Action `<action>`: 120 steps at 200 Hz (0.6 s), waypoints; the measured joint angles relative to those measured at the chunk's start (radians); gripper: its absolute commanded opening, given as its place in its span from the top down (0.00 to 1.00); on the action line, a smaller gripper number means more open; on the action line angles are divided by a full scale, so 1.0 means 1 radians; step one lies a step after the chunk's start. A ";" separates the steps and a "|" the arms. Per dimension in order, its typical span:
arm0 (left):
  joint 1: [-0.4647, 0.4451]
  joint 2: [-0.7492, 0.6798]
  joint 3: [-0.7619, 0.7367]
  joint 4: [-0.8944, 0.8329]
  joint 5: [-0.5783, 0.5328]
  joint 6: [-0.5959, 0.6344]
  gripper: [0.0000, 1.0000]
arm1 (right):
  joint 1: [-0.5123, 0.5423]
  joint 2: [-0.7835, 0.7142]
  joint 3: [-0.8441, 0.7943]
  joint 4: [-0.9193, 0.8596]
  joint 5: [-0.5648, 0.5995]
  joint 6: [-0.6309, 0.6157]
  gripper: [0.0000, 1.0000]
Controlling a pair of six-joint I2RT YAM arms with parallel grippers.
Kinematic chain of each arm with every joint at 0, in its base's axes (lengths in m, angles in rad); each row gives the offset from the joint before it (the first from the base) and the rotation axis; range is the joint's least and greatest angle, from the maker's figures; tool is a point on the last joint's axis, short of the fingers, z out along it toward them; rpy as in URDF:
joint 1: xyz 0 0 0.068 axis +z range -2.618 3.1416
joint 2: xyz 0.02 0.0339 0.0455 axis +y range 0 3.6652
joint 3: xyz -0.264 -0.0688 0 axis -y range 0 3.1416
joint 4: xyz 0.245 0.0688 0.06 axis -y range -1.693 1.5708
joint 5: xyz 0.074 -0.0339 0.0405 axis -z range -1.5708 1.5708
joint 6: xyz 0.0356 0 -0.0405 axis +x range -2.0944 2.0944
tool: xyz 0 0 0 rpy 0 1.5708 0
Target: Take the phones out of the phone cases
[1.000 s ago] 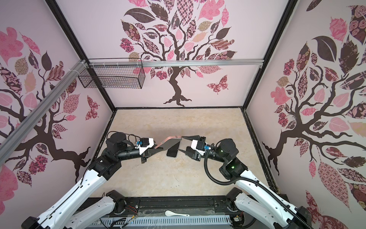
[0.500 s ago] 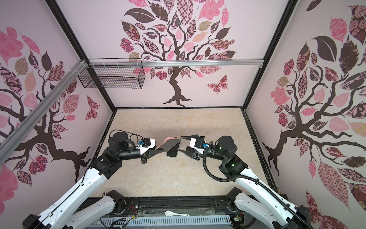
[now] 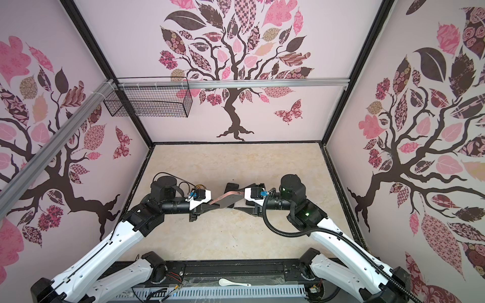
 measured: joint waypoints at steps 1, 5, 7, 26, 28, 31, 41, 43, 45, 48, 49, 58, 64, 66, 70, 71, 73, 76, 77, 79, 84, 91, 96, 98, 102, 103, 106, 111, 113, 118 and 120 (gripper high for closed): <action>0.000 -0.002 0.000 0.002 -0.001 -0.003 1.00 | 0.000 -0.002 -0.001 0.002 0.002 0.001 0.39; 0.000 -0.006 -0.002 0.010 -0.005 -0.010 1.00 | 0.000 -0.012 -0.011 0.016 0.015 0.005 0.39; 0.000 -0.008 -0.002 0.014 -0.007 -0.013 1.00 | 0.000 -0.018 -0.016 0.024 0.023 0.007 0.40; -0.002 -0.045 -0.019 0.069 -0.030 -0.045 1.00 | -0.001 -0.088 -0.076 0.106 0.105 0.032 0.39; -0.002 -0.049 -0.020 0.074 -0.034 -0.048 1.00 | -0.001 -0.097 -0.082 0.112 0.111 0.032 0.39; -0.002 -0.055 -0.023 0.084 -0.038 -0.053 1.00 | -0.001 -0.107 -0.090 0.119 0.122 0.034 0.39; -0.002 -0.066 -0.026 0.104 -0.051 -0.065 1.00 | -0.001 -0.135 -0.107 0.140 0.152 0.038 0.39; -0.002 -0.067 -0.026 0.106 -0.053 -0.066 1.00 | -0.001 -0.140 -0.109 0.144 0.157 0.038 0.39; -0.002 -0.068 -0.026 0.109 -0.055 -0.068 1.00 | -0.001 -0.143 -0.111 0.149 0.162 0.039 0.39; -0.002 -0.069 -0.026 0.114 -0.058 -0.070 1.00 | -0.001 -0.148 -0.112 0.154 0.168 0.039 0.39; -0.002 -0.069 -0.026 0.115 -0.059 -0.071 1.00 | -0.001 -0.149 -0.113 0.155 0.169 0.039 0.39; -0.002 -0.068 -0.026 0.126 -0.065 -0.074 1.00 | -0.001 -0.158 -0.114 0.167 0.184 0.040 0.39; -0.002 -0.067 -0.026 0.129 -0.070 -0.076 1.00 | -0.001 -0.162 -0.114 0.176 0.192 0.042 0.39; -0.002 -0.067 -0.026 0.130 -0.071 -0.077 1.00 | -0.001 -0.163 -0.114 0.179 0.193 0.042 0.39; -0.002 -0.067 -0.026 0.131 -0.073 -0.077 1.00 | -0.001 -0.164 -0.114 0.186 0.197 0.042 0.39; -0.002 -0.066 -0.026 0.131 -0.074 -0.077 1.00 | -0.001 -0.164 -0.114 0.188 0.198 0.042 0.39; -0.002 -0.066 -0.026 0.132 -0.075 -0.078 1.00 | -0.001 -0.164 -0.114 0.190 0.198 0.043 0.39; -0.002 -0.066 -0.026 0.133 -0.076 -0.078 1.00 | -0.001 -0.165 -0.114 0.195 0.200 0.043 0.39; -0.002 -0.066 -0.026 0.133 -0.077 -0.078 1.00 | -0.001 -0.165 -0.114 0.196 0.200 0.044 0.39; -0.002 -0.065 -0.026 0.133 -0.077 -0.078 1.00 | -0.001 -0.165 -0.114 0.199 0.201 0.045 0.39; -0.002 -0.064 -0.026 0.133 -0.077 -0.078 1.00 | -0.001 -0.164 -0.114 0.206 0.200 0.046 0.39; -0.002 -0.062 -0.026 0.133 -0.077 -0.077 1.00 | -0.001 -0.164 -0.114 0.213 0.200 0.048 0.40; -0.002 -0.061 -0.026 0.133 -0.076 -0.077 1.00 | -0.001 -0.164 -0.114 0.217 0.200 0.049 0.39; -0.002 -0.060 -0.026 0.133 -0.076 -0.076 1.00 | -0.001 -0.164 -0.114 0.219 0.199 0.050 0.40; -0.002 -0.058 -0.026 0.133 -0.076 -0.076 1.00 | -0.001 -0.164 -0.114 0.223 0.198 0.050 0.40; -0.002 -0.058 -0.026 0.133 -0.076 -0.076 1.00 | -0.001 -0.163 -0.114 0.224 0.198 0.051 0.39; -0.002 -0.057 -0.026 0.133 -0.076 -0.075 1.00 | -0.001 -0.163 -0.114 0.227 0.196 0.051 0.40; -0.002 -0.055 -0.026 0.133 -0.076 -0.075 1.00 | -0.001 -0.161 -0.113 0.231 0.191 0.053 0.40; -0.002 -0.055 -0.026 0.132 -0.076 -0.075 1.00 | -0.001 -0.161 -0.113 0.231 0.192 0.053 0.40; -0.002 -0.053 -0.026 0.132 -0.076 -0.075 1.00 | -0.001 -0.158 -0.113 0.232 0.185 0.053 0.40; -0.002 -0.053 -0.026 0.132 -0.076 -0.074 1.00 | -0.001 -0.158 -0.113 0.232 0.183 0.053 0.40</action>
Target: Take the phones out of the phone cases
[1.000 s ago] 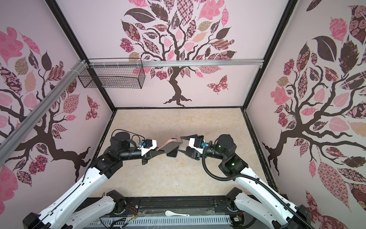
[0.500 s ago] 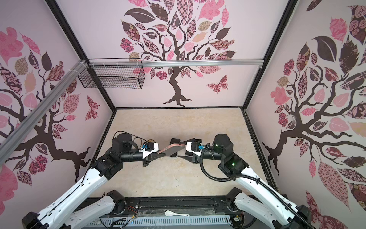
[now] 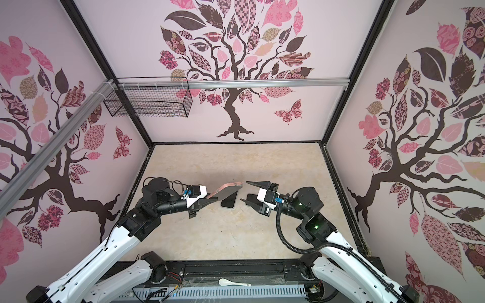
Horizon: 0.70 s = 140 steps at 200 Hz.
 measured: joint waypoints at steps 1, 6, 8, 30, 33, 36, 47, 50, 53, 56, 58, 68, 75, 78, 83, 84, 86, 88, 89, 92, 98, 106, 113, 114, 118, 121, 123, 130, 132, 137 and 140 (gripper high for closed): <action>0.000 0.000 0.000 0.000 0.000 0.000 1.00 | 0.000 0.001 0.000 0.000 -0.002 0.000 0.40; 0.000 0.002 0.000 0.000 0.000 0.000 1.00 | 0.000 0.005 0.001 0.000 -0.009 0.000 0.40; 0.000 0.002 0.000 0.000 0.000 0.000 1.00 | 0.000 0.008 0.002 -0.001 -0.011 0.000 0.40; 0.000 0.003 0.000 0.000 0.001 0.000 1.00 | 0.000 0.035 0.004 -0.007 -0.039 0.000 0.40; 0.000 0.003 0.000 -0.001 0.001 0.000 1.00 | 0.000 0.038 0.004 -0.008 -0.042 0.000 0.40; 0.000 0.003 0.000 -0.003 0.000 0.000 1.00 | 0.000 0.041 0.004 -0.008 -0.044 0.000 0.40; 0.003 0.004 0.000 -0.011 0.000 0.000 1.00 | -0.002 0.049 0.006 -0.010 -0.048 0.001 0.41; 0.004 0.004 0.000 -0.013 0.001 0.000 1.00 | -0.002 0.051 0.006 -0.011 -0.049 0.002 0.40; 0.004 0.004 0.000 -0.014 0.001 0.000 1.00 | -0.002 0.052 0.007 -0.012 -0.050 0.003 0.40; 0.005 0.004 0.000 -0.016 0.001 0.000 1.00 | -0.002 0.053 0.008 -0.012 -0.051 0.003 0.40; 0.005 0.004 0.000 -0.016 0.002 0.001 1.00 | -0.002 0.054 0.009 -0.013 -0.051 0.005 0.40; 0.005 0.004 0.000 -0.018 0.003 0.001 1.00 | -0.002 0.057 0.015 -0.020 -0.055 0.007 0.40; 0.005 0.005 0.000 -0.019 0.006 0.002 1.00 | -0.002 0.060 0.023 -0.027 -0.057 0.008 0.40; 0.006 0.005 0.000 -0.020 0.008 0.002 1.00 | -0.002 0.061 0.024 -0.028 -0.059 0.008 0.41; 0.006 0.005 0.000 -0.020 0.010 0.003 1.00 | -0.002 0.062 0.027 -0.030 -0.061 0.008 0.41; 0.006 0.005 0.000 -0.020 0.010 0.004 1.00 | -0.002 0.063 0.027 -0.031 -0.061 0.008 0.41; 0.006 0.005 0.000 -0.021 0.011 0.004 1.00 | -0.002 0.063 0.029 -0.033 -0.062 0.008 0.40; 0.007 0.005 0.000 -0.022 0.013 0.005 1.00 | -0.002 0.063 0.029 -0.034 -0.063 0.008 0.40; 0.007 0.005 0.000 -0.022 0.013 0.005 1.00 | -0.002 0.064 0.031 -0.035 -0.063 0.008 0.40; 0.008 0.005 0.000 -0.023 0.015 0.005 1.00 | -0.002 0.064 0.032 -0.037 -0.064 0.008 0.40; 0.008 0.007 0.000 -0.026 0.018 0.007 1.00 | -0.002 0.066 0.036 -0.045 -0.067 0.008 0.40; 0.010 0.010 0.001 -0.031 0.024 0.008 1.00 | -0.004 0.070 0.041 -0.054 -0.070 0.007 0.40; 0.011 0.013 0.001 -0.034 0.027 0.011 1.00 | -0.005 0.074 0.045 -0.061 -0.073 0.007 0.40; 0.012 0.013 0.001 -0.035 0.027 0.012 1.00 | -0.006 0.075 0.047 -0.064 -0.073 0.006 0.40; 0.013 0.015 0.002 -0.039 0.029 0.013 1.00 | -0.007 0.077 0.050 -0.074 -0.074 0.006 0.40; 0.013 0.016 0.001 -0.042 0.031 0.015 1.00 | -0.008 0.079 0.052 -0.078 -0.075 0.005 0.40; 0.014 0.017 0.002 -0.045 0.032 0.016 1.00 | -0.008 0.081 0.053 -0.081 -0.075 0.005 0.40; 0.015 0.020 0.002 -0.054 0.035 0.019 1.00 | -0.009 0.085 0.056 -0.092 -0.076 0.003 0.40; 0.015 0.021 0.002 -0.057 0.035 0.021 1.00 | -0.009 0.086 0.056 -0.095 -0.076 0.003 0.40; 0.016 0.023 0.002 -0.064 0.037 0.023 1.00 | -0.010 0.089 0.057 -0.101 -0.076 0.003 0.41; 0.017 0.023 0.002 -0.068 0.037 0.025 1.00 | -0.010 0.090 0.057 -0.104 -0.077 0.003 0.41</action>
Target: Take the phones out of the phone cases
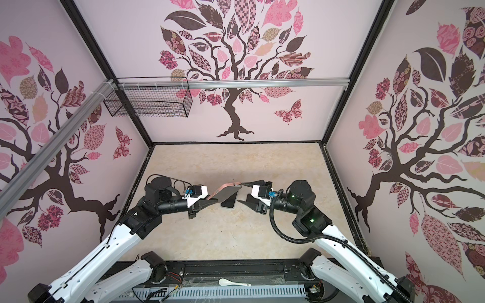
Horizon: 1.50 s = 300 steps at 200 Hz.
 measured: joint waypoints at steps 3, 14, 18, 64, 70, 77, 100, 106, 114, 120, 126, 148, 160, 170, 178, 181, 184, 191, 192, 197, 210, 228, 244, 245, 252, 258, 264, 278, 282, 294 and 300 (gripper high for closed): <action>0.001 0.001 0.000 -0.006 0.001 0.003 1.00 | -0.001 0.002 0.000 -0.004 0.000 0.000 0.41; 0.002 0.003 0.000 -0.023 0.002 0.008 1.00 | -0.001 0.008 0.000 -0.017 -0.001 -0.003 0.41; 0.002 0.004 0.000 -0.029 0.002 0.009 1.00 | -0.002 0.011 0.001 -0.021 -0.001 -0.003 0.41; -0.011 0.016 0.002 -0.070 0.032 0.035 1.00 | 0.004 0.049 0.029 -0.066 -0.032 -0.005 0.41; -0.016 0.019 0.003 -0.072 0.041 0.039 1.00 | 0.007 0.055 0.032 -0.069 -0.040 -0.005 0.41; -0.019 0.021 0.004 -0.074 0.049 0.042 1.00 | 0.010 0.058 0.034 -0.073 -0.051 -0.004 0.41; -0.020 0.022 0.006 -0.072 0.053 0.042 1.00 | 0.010 0.063 0.034 -0.088 -0.085 -0.003 0.41; -0.020 0.021 0.006 -0.069 0.051 0.037 1.00 | 0.010 0.062 0.034 -0.092 -0.093 -0.003 0.41; -0.020 0.021 0.006 -0.061 0.046 0.028 1.00 | 0.010 0.061 0.034 -0.095 -0.098 -0.003 0.41; -0.020 0.019 0.006 -0.050 0.041 0.020 1.00 | 0.010 0.059 0.034 -0.095 -0.097 -0.002 0.40; -0.020 0.017 0.005 -0.038 0.036 0.012 1.00 | 0.010 0.055 0.034 -0.092 -0.088 0.003 0.40; -0.021 0.000 0.004 0.006 0.015 -0.013 1.00 | 0.010 -0.004 -0.009 -0.022 -0.013 0.025 0.39; -0.021 -0.010 0.003 0.029 0.002 -0.023 1.00 | 0.010 -0.052 -0.043 0.007 0.035 0.030 0.40; -0.021 -0.016 0.003 0.044 -0.011 -0.029 1.00 | 0.010 -0.080 -0.057 0.023 0.064 0.029 0.40; -0.020 -0.018 0.003 0.052 -0.019 -0.032 1.00 | 0.010 -0.095 -0.060 0.031 0.078 0.027 0.39; -0.020 -0.019 0.003 0.055 -0.022 -0.033 1.00 | 0.010 -0.098 -0.060 0.034 0.081 0.027 0.40; -0.020 -0.019 0.003 0.056 -0.024 -0.034 1.00 | 0.010 -0.101 -0.060 0.039 0.085 0.027 0.40; -0.020 -0.019 0.003 0.060 -0.029 -0.036 1.00 | 0.010 -0.105 -0.060 0.047 0.089 0.027 0.40; -0.020 -0.019 0.003 0.060 -0.030 -0.037 1.00 | 0.010 -0.105 -0.060 0.048 0.089 0.027 0.40; -0.020 -0.018 0.003 0.061 -0.032 -0.037 1.00 | 0.010 -0.106 -0.060 0.054 0.089 0.027 0.40; -0.020 -0.018 0.003 0.063 -0.035 -0.038 1.00 | 0.010 -0.102 -0.060 0.066 0.088 0.027 0.40; -0.020 -0.013 0.003 0.063 -0.034 -0.037 1.00 | 0.010 -0.092 -0.060 0.078 0.085 0.029 0.41; -0.020 -0.008 0.003 0.062 -0.033 -0.037 1.00 | 0.010 -0.084 -0.060 0.080 0.079 0.030 0.41; -0.020 -0.008 0.003 0.063 -0.033 -0.037 1.00 | 0.010 -0.083 -0.060 0.080 0.078 0.030 0.41; -0.020 -0.008 0.003 0.062 -0.032 -0.037 1.00 | 0.010 -0.079 -0.060 0.080 0.075 0.030 0.41; -0.020 -0.008 0.003 0.062 -0.031 -0.037 1.00 | 0.010 -0.076 -0.060 0.080 0.071 0.030 0.42; -0.020 -0.008 0.003 0.062 -0.029 -0.037 1.00 | 0.010 -0.071 -0.060 0.079 0.066 0.031 0.42; -0.020 -0.007 0.003 0.062 -0.028 -0.037 1.00 | 0.010 -0.061 -0.060 0.079 0.051 0.031 0.42; -0.020 -0.007 0.003 0.061 -0.028 -0.037 1.00 | 0.010 -0.058 -0.060 0.079 0.048 0.031 0.42; -0.019 -0.005 0.003 0.059 -0.028 -0.037 1.00 | 0.008 -0.053 -0.059 0.079 0.044 0.032 0.42; -0.019 -0.004 0.003 0.057 -0.027 -0.037 1.00 | 0.008 -0.052 -0.059 0.079 0.042 0.032 0.42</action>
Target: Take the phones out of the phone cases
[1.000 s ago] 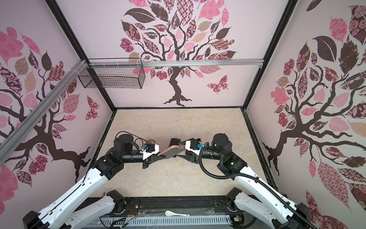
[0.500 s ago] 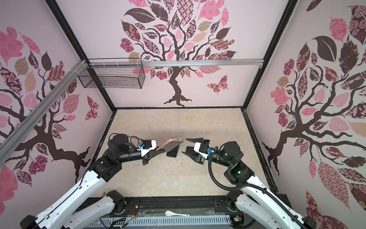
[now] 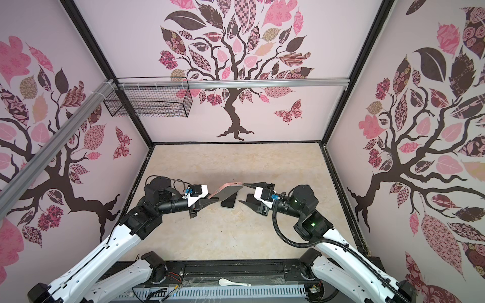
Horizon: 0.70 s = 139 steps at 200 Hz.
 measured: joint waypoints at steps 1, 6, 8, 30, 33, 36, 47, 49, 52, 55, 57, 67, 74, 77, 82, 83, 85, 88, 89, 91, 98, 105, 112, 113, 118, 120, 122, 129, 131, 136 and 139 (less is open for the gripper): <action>0.000 0.000 0.000 0.000 0.000 0.000 1.00 | 0.000 0.000 0.000 0.000 0.000 0.000 0.42; 0.000 0.002 0.000 -0.001 0.002 0.000 1.00 | 0.000 0.000 0.000 0.000 -0.001 0.000 0.42; 0.000 0.002 0.000 -0.002 0.002 0.000 1.00 | 0.000 0.000 0.000 0.000 -0.002 0.001 0.42; 0.002 0.005 0.000 -0.005 0.009 0.001 1.00 | 0.000 0.002 0.000 0.000 -0.005 0.006 0.42; 0.002 0.006 0.000 -0.006 0.010 0.002 1.00 | 0.000 0.002 0.000 -0.001 -0.005 0.007 0.42; 0.002 0.006 0.000 -0.007 0.010 0.002 1.00 | -0.001 0.002 0.000 -0.001 -0.006 0.007 0.42; 0.003 0.007 0.000 -0.011 0.015 0.002 1.00 | -0.003 0.004 0.000 -0.001 -0.012 0.010 0.42; 0.003 0.007 0.000 -0.011 0.015 0.003 1.00 | -0.003 0.005 0.001 -0.001 -0.013 0.010 0.42; 0.004 0.008 0.000 -0.013 0.017 0.003 1.00 | -0.004 0.006 0.002 -0.002 -0.016 0.011 0.42; 0.005 0.008 0.000 -0.013 0.018 0.003 1.00 | -0.005 0.007 0.002 -0.002 -0.018 0.011 0.42; 0.005 0.008 0.000 -0.014 0.018 0.004 1.00 | -0.005 0.008 0.003 -0.002 -0.020 0.012 0.42; 0.007 0.010 0.000 -0.017 0.024 0.006 1.00 | -0.006 0.015 0.010 -0.005 -0.030 0.016 0.43; 0.008 0.012 0.000 -0.020 0.027 0.008 1.00 | -0.007 0.019 0.013 -0.007 -0.037 0.018 0.43; 0.009 0.013 0.000 -0.022 0.028 0.010 1.00 | -0.008 0.021 0.015 -0.008 -0.040 0.018 0.43; 0.009 0.014 0.000 -0.026 0.029 0.011 1.00 | -0.009 0.025 0.020 -0.014 -0.047 0.019 0.43; 0.009 0.014 0.000 -0.026 0.029 0.011 1.00 | -0.010 0.026 0.021 -0.015 -0.047 0.019 0.43; 0.009 0.014 0.000 -0.028 0.029 0.012 1.00 | -0.010 0.027 0.022 -0.016 -0.050 0.020 0.43; 0.009 0.014 0.000 -0.029 0.029 0.012 1.00 | -0.011 0.029 0.024 -0.018 -0.053 0.021 0.43; 0.009 0.015 0.000 -0.030 0.029 0.012 1.00 | -0.011 0.030 0.025 -0.018 -0.054 0.021 0.43; 0.010 0.015 0.000 -0.031 0.030 0.013 1.00 | -0.012 0.031 0.026 -0.019 -0.056 0.021 0.43; 0.010 0.016 0.000 -0.035 0.032 0.015 1.00 | -0.013 0.034 0.028 -0.022 -0.063 0.022 0.43; 0.011 0.016 0.000 -0.042 0.034 0.017 1.00 | -0.013 0.038 0.032 -0.026 -0.071 0.022 0.43; 0.011 0.017 0.000 -0.050 0.036 0.019 1.00 | -0.013 0.043 0.039 -0.034 -0.079 0.022 0.43; 0.011 0.017 0.000 -0.050 0.036 0.020 1.00 | -0.013 0.043 0.039 -0.034 -0.080 0.022 0.43; 0.011 0.018 0.001 -0.055 0.037 0.021 1.00 | -0.013 0.047 0.044 -0.039 -0.085 0.022 0.43; 0.011 0.018 0.001 -0.057 0.037 0.021 1.00 | -0.013 0.049 0.046 -0.040 -0.088 0.022 0.43; 0.011 0.019 0.001 -0.059 0.037 0.022 1.00 | -0.013 0.050 0.047 -0.042 -0.090 0.022 0.43; 0.011 0.020 0.001 -0.068 0.039 0.024 1.00 | -0.013 0.054 0.052 -0.050 -0.095 0.023 0.44; 0.011 0.021 0.001 -0.070 0.039 0.024 1.00 | -0.013 0.055 0.053 -0.053 -0.095 0.022 0.44; 0.011 0.021 0.001 -0.074 0.040 0.026 1.00 | -0.013 0.058 0.055 -0.057 -0.097 0.022 0.44; 0.011 0.023 0.001 -0.077 0.040 0.027 1.00 | -0.013 0.060 0.056 -0.062 -0.096 0.022 0.44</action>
